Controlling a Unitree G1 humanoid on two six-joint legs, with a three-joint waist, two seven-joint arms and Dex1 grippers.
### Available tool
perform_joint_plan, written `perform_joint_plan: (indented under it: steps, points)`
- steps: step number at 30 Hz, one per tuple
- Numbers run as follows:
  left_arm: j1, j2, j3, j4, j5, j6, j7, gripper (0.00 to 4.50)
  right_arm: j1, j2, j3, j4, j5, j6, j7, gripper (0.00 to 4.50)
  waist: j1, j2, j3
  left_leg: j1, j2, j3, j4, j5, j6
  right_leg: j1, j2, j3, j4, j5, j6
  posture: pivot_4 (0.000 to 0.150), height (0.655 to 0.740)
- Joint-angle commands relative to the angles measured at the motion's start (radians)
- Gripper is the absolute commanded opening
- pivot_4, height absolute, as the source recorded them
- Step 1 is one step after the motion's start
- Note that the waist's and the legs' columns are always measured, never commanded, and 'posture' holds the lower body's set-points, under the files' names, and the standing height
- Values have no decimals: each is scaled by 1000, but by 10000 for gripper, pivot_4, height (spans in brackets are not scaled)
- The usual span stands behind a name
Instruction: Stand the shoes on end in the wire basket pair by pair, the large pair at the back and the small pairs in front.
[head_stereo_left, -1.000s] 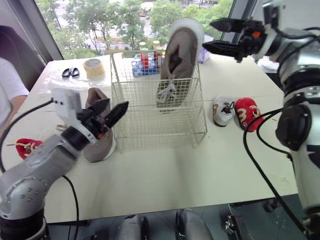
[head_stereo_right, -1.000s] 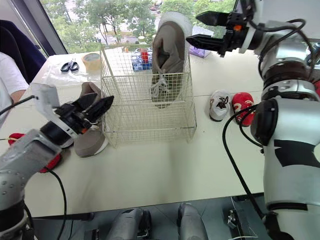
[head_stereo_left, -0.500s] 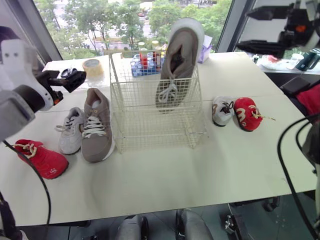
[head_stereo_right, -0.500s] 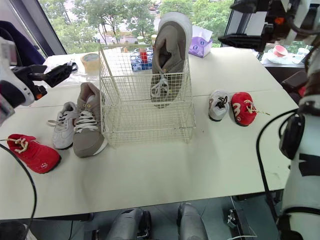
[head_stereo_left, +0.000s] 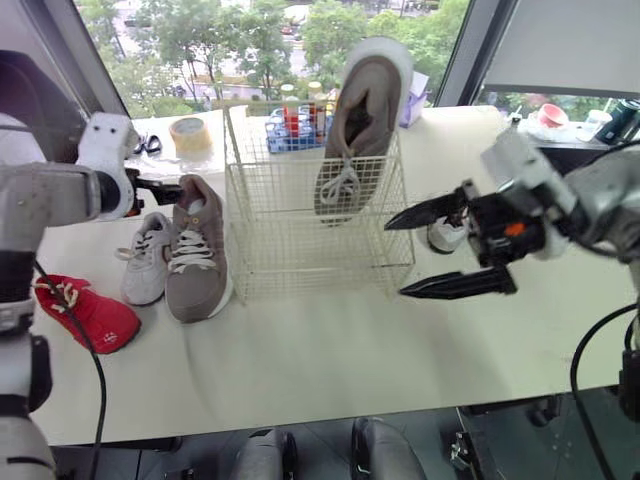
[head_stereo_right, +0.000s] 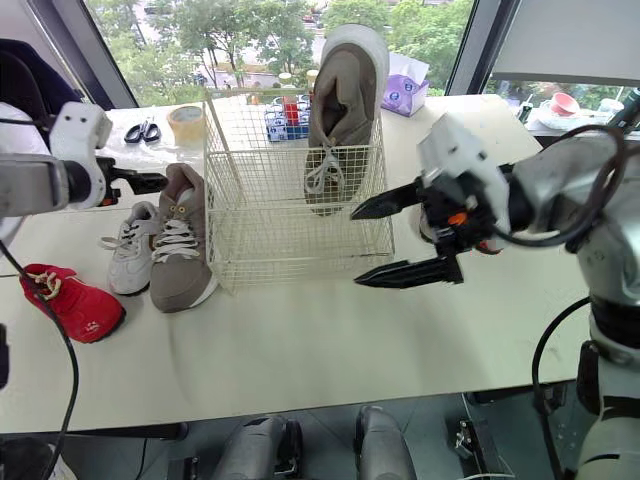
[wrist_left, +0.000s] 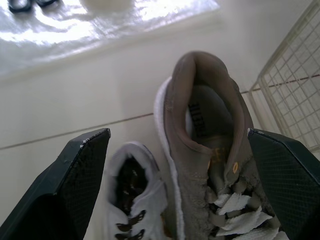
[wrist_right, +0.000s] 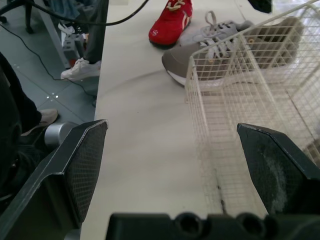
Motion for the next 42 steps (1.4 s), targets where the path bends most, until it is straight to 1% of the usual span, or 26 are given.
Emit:
perform_joint_plan:
  steps: [1, 5, 8, 12, 13, 14, 15, 16, 17, 18, 21, 22, 24, 26, 29, 30, 32, 34, 35, 37, 38, 40, 42]
  points:
    - [-50, -19, -13, 79, 111, -28, -60, 44995, -21, 18, -9, -14, -9, -14, -106, 45000, -1, 0, 0, 0, 0, 0, 0, 0, 0, 0, 0, 0, 0, 0, 0, 1500, 7400]
    - [-79, -76, -37, 201, 207, -75, -148, 44995, -16, 6, 19, -24, -33, -36, -173, 45000, -3, -1, 0, 0, 0, 1, 0, 0, 0, 0, 0, 0, 0, 0, 0, 1500, 7400]
    - [-90, -111, -66, 278, 281, -113, -206, 44995, -15, -9, 32, -21, -45, -51, -198, 45000, -1, -1, 0, -1, 0, 1, 0, 0, 1, 0, 0, 0, 0, 0, 0, 1500, 7400]
    - [-129, -186, -76, 385, 360, -192, -275, 44995, -30, -10, 39, -6, -44, -61, -219, 45000, 8, -2, 0, -1, 0, 1, 1, 0, 1, 0, 0, 0, 0, 0, 0, 1500, 7400]
    - [-136, -197, -82, 403, 384, -210, -286, 39570, -33, -10, 42, -3, -44, -63, -222, 45000, 12, -2, 0, -1, 0, 1, 1, -1, 2, 0, 0, 0, 0, 0, 0, 1500, 7400]
    - [-143, -210, -79, 423, 403, -219, -292, 36018, -35, -9, 44, -2, -43, -65, -224, 45000, 15, -2, 0, -1, 0, 1, 1, -1, 2, 0, 0, 0, 0, 0, 0, 1500, 7400]
    - [-145, -223, -86, 434, 425, -236, -303, 31324, -38, -9, 46, 1, -44, -68, -229, 45000, 16, -2, 0, -1, 0, 1, 2, -1, 2, 0, 0, 0, 0, 0, 0, 1500, 7400]
    - [-148, -236, -87, 444, 440, -244, -313, 26174, -40, -9, 48, 3, -45, -71, -232, 45000, 16, -2, 0, -1, 0, 1, 2, -1, 3, 0, 0, 0, 0, 0, 0, 1500, 7400]
    - [-151, -246, -87, 451, 454, -250, -321, 19942, -42, -10, 50, 6, -45, -74, -234, 45000, 16, -2, 0, -1, 0, 1, 2, -1, 3, 0, 0, 0, 0, 0, 0, 1500, 7400]
    - [-154, -253, -86, 453, 470, -258, -328, 16055, -43, -11, 52, 8, -45, -76, -236, 45000, 16, -2, 0, -1, 0, 1, 2, -1, 3, 0, 0, 0, 0, 0, 0, 1500, 7400]
    - [-170, -264, -70, 460, 507, -276, -331, 1840, -44, -14, 55, 11, -44, -80, -239, 45000, 18, -2, 0, -1, 0, 1, 2, -1, 3, 0, 0, 0, 0, 0, 0, 1500, 7400]
    - [-175, -265, -61, 461, 517, -276, -331, 420, -44, -15, 56, 12, -43, -80, -240, 45000, 18, -2, 0, -1, 0, 1, 2, -1, 3, 1, 0, 0, 0, 0, 0, 1500, 7400]
    - [-186, -259, -43, 454, 530, -274, -337, 420, -42, -19, 55, 14, -44, -82, -241, 45000, 17, -2, 0, -1, 0, 1, 2, -1, 3, 1, 0, 0, 0, 0, 0, 1500, 7400]
    - [-206, -243, 9, 433, 521, -254, -324, 420, -41, -24, 50, 17, -44, -80, -244, 45000, 16, -2, 0, -1, 0, 1, 2, -1, 4, 0, 0, 0, 0, 0, 0, 1500, 7400]
    - [-258, -218, 148, 382, 477, -177, -265, 420, -34, -41, 20, 25, -27, -67, -241, 45000, 15, -7, 3, -2, 0, 1, 2, -1, 4, -1, 0, 0, 0, 0, 0, 1500, 7400]
    - [-281, -213, 209, 372, 459, -148, -234, 420, -34, -44, 6, 31, -16, -57, -244, 45000, 15, -10, 4, -4, 0, 0, 2, -1, 3, -3, 0, 0, 1, 0, 0, 1500, 7400]
    - [-327, -204, 323, 348, 430, -112, -170, 420, -42, -44, -36, 48, 24, -24, -256, 45000, 15, -11, 3, -15, 1, -2, 6, -1, 3, -11, 1, -1, 2, 1, 0, 1500, 7400]
    - [-363, -200, 393, 315, 417, -114, -129, 420, -51, -37, -83, 66, 66, 9, -276, 45000, 15, -11, 4, -18, 0, -2, 10, -1, 4, -13, 0, -2, 6, 1, 1, 1500, 7400]
    - [-391, -196, 431, 303, 412, -151, -101, 420, -59, -29, -112, 77, 92, 26, -291, 45000, 15, -11, 4, -18, 0, -1, 11, -2, 5, -12, 0, -2, 6, 1, 2, 1500, 7400]
    - [-423, -201, 469, 249, 436, -364, -55, 420, -75, -15, -163, 98, 134, 49, -322, 45000, 16, -11, 4, -18, 0, -1, 12, -3, 6, -11, -1, -2, 5, 2, 3, 1500, 7400]
    - [-446, -207, 477, 237, 436, -433, -51, 420, -80, -10, -179, 106, 146, 54, -337, 45000, 16, -12, 4, -17, 0, -1, 12, -3, 6, -10, -1, -2, 3, 3, 4, 1500, 7400]
    - [-492, -221, 464, 238, 444, -550, -53, 420, -83, -11, -197, 121, 157, 59, -358, 45000, 19, -12, 4, -17, 0, -2, 14, -3, 6, -9, -1, -2, 2, 3, 4, 1500, 7400]
    - [-532, -261, 437, 221, 458, -740, -83, 420, -75, -23, -214, 144, 151, 37, -365, 45000, 24, -13, 4, -17, 0, -1, 15, -3, 6, -8, -1, -2, 1, 3, 4, 1500, 7400]
